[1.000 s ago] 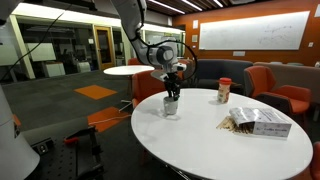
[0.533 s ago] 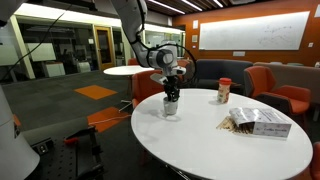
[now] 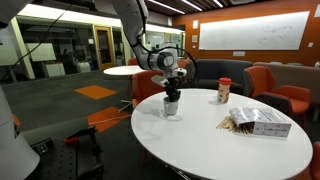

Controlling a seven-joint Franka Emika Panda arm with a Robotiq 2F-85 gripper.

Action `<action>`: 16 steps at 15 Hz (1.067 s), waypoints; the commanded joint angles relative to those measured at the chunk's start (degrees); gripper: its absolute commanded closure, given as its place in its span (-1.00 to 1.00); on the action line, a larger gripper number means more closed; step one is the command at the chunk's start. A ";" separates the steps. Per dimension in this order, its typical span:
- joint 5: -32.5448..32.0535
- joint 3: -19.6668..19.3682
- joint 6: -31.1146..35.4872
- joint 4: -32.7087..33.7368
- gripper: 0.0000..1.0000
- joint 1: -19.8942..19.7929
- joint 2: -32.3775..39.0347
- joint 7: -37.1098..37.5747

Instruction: Take the green marker out of the mug and put it on the table

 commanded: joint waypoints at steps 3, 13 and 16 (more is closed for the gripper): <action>-0.80 -2.09 2.26 1.91 0.88 2.23 1.47 1.09; -1.27 -1.30 -1.99 -2.52 0.99 3.14 -7.30 -1.48; -0.88 0.41 -6.26 -4.26 0.99 1.79 -12.09 -3.34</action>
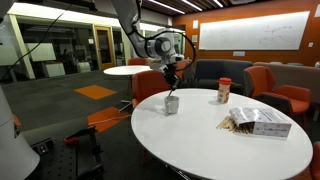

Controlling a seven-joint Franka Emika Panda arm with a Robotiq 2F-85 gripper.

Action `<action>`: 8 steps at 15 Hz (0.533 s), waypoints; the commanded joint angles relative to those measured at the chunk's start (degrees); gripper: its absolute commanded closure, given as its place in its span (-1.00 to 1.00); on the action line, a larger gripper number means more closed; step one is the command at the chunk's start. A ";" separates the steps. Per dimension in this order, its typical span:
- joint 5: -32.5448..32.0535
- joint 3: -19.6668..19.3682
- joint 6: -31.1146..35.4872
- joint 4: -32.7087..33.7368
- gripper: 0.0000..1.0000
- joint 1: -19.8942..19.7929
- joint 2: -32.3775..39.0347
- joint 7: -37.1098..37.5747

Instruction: Take the green marker out of the mug and put it on the table

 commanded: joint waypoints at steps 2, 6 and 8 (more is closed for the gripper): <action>1.93 5.10 -4.67 -4.90 0.99 -4.22 -7.48 -7.35; 5.34 12.36 -4.17 -4.98 0.99 -9.35 -7.38 -21.04; 6.33 15.04 -4.97 -3.83 0.99 -10.86 -5.68 -27.19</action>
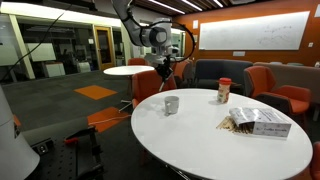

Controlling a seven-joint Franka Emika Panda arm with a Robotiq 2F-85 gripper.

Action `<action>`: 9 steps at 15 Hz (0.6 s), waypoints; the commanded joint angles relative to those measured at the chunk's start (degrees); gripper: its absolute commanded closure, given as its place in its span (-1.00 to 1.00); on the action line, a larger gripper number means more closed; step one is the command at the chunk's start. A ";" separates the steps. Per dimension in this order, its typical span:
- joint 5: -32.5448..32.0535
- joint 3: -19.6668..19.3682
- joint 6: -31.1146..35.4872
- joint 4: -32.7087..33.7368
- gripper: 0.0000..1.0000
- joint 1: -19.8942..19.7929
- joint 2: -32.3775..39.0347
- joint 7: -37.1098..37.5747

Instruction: Take the green marker out of the mug and put it on the table

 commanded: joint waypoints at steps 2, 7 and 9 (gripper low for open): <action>-0.20 3.58 -2.42 1.65 0.99 -1.81 2.64 -10.84; -7.25 2.61 -4.81 3.32 0.99 1.98 7.20 -14.29; -9.34 2.69 -6.17 3.98 0.99 3.07 8.99 -15.21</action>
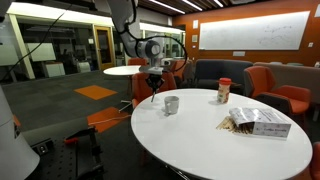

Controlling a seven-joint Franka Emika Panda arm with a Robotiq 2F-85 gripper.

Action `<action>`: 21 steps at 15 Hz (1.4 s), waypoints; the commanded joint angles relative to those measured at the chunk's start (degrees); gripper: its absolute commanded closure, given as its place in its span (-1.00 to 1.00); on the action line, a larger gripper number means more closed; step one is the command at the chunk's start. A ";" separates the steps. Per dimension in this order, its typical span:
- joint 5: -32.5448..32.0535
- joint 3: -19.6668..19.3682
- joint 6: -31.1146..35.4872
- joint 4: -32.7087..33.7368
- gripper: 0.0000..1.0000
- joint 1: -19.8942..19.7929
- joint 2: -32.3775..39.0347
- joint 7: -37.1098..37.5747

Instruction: Take the green marker out of the mug and put it on the table

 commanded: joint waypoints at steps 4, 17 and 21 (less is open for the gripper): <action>-5.44 -0.31 -7.22 3.60 0.99 2.55 4.55 -3.11; -3.40 2.58 -8.54 0.53 -0.54 -1.30 0.74 -10.32; 4.26 6.59 -6.60 -3.56 -1.00 -8.71 -6.97 -16.89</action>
